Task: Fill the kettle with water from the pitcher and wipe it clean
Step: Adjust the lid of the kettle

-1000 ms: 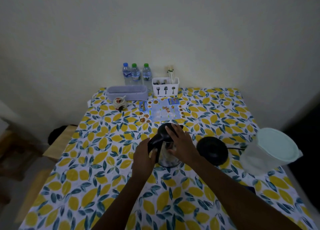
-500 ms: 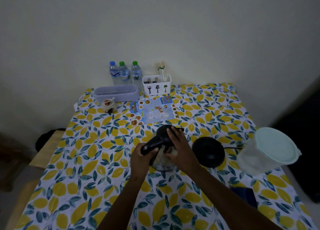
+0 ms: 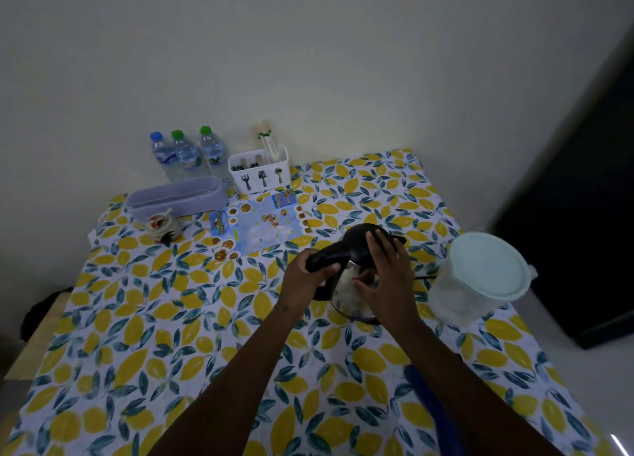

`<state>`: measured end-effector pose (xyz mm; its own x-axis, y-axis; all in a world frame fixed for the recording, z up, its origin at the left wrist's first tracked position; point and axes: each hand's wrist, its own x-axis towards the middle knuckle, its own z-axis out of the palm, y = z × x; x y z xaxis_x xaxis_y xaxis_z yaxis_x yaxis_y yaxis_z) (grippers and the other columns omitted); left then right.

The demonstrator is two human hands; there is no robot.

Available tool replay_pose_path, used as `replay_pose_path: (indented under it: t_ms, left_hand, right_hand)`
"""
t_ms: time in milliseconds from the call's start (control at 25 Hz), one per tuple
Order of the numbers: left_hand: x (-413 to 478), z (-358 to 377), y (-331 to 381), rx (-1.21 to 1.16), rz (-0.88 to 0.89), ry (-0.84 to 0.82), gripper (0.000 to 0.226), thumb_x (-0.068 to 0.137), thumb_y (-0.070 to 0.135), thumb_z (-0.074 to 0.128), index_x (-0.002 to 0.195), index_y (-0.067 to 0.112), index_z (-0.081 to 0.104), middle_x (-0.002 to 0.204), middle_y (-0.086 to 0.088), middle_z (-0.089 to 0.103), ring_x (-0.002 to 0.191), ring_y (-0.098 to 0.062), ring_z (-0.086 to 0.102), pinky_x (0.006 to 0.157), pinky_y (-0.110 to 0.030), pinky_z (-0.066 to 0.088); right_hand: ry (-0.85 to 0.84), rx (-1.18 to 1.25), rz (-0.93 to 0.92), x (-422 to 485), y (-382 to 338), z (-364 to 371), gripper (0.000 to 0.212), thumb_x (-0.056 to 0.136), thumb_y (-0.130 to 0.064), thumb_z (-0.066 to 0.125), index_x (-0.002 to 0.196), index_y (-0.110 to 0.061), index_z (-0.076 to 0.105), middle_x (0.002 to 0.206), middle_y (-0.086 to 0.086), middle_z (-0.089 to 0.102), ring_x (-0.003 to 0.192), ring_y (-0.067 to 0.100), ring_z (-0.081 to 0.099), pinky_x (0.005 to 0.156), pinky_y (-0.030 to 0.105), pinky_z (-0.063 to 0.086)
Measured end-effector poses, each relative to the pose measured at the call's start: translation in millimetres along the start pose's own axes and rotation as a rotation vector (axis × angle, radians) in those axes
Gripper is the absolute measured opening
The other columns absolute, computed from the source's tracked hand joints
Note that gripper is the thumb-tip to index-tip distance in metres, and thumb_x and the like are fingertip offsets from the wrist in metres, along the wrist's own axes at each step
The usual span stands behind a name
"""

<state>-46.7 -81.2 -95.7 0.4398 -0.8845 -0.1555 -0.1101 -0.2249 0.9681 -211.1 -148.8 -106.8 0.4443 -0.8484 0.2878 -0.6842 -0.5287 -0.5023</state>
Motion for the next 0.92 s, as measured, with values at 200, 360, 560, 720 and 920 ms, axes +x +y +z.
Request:
replay_pose_path:
  t_ms: [200,360,560,720,920]
  left_hand:
    - [23.1,25.4,-8.0,0.026,0.0,-0.084,0.031,0.081,0.03,0.076,0.102,0.014,0.061,0.1,-0.005,0.065,0.093,-0.018,0.063,0.075,-0.032,0.049]
    - [34.7,22.3,-14.4,0.109,0.01,-0.127,0.031,0.082,0.029,0.075,0.104,0.011,0.06,0.101,-0.009,0.064,0.092,-0.02,0.062,0.074,-0.03,0.049]
    - [32.4,26.9,-23.5,0.257,0.093,-0.114,0.032,0.085,0.042,0.068,0.107,0.022,0.056,0.095,0.007,0.06,0.086,-0.009,0.06,0.065,-0.012,0.046]
    - [24.7,30.9,-27.4,0.37,0.212,-0.04,0.044,0.09,0.049,0.057,0.124,0.022,0.052,0.118,0.0,0.058,0.107,-0.014,0.057,0.088,-0.029,0.048]
    - [6.6,7.7,-7.6,0.606,0.354,0.106,0.053,0.097,0.034,0.053,0.144,0.017,0.037,0.152,-0.002,0.036,0.142,-0.015,0.023,0.115,-0.036,0.024]
  right_hand:
    - [0.036,-0.024,0.067,0.6,25.3,-4.2,0.091,0.07,-0.035,0.078,0.145,-0.028,0.027,0.153,0.004,0.033,0.139,0.035,0.025,0.104,0.057,0.038]
    - [0.034,-0.043,0.085,-2.2,25.7,5.0,0.088,0.071,-0.036,0.076,0.144,-0.029,0.028,0.152,0.004,0.034,0.139,0.036,0.025,0.104,0.056,0.039]
    - [0.024,-0.066,0.075,-6.8,27.0,6.0,0.087,0.073,-0.038,0.074,0.145,-0.029,0.026,0.153,0.004,0.032,0.14,0.035,0.023,0.105,0.053,0.037]
    - [0.013,-0.14,0.036,-5.8,30.1,5.0,0.086,0.076,-0.046,0.068,0.147,-0.026,0.023,0.154,0.008,0.029,0.141,0.036,0.023,0.106,0.054,0.037]
    - [0.006,-0.294,-0.033,6.8,12.1,-13.9,0.077,0.081,-0.051,0.058,0.144,-0.019,0.03,0.155,0.01,0.028,0.141,0.037,0.025,0.103,0.057,0.035]
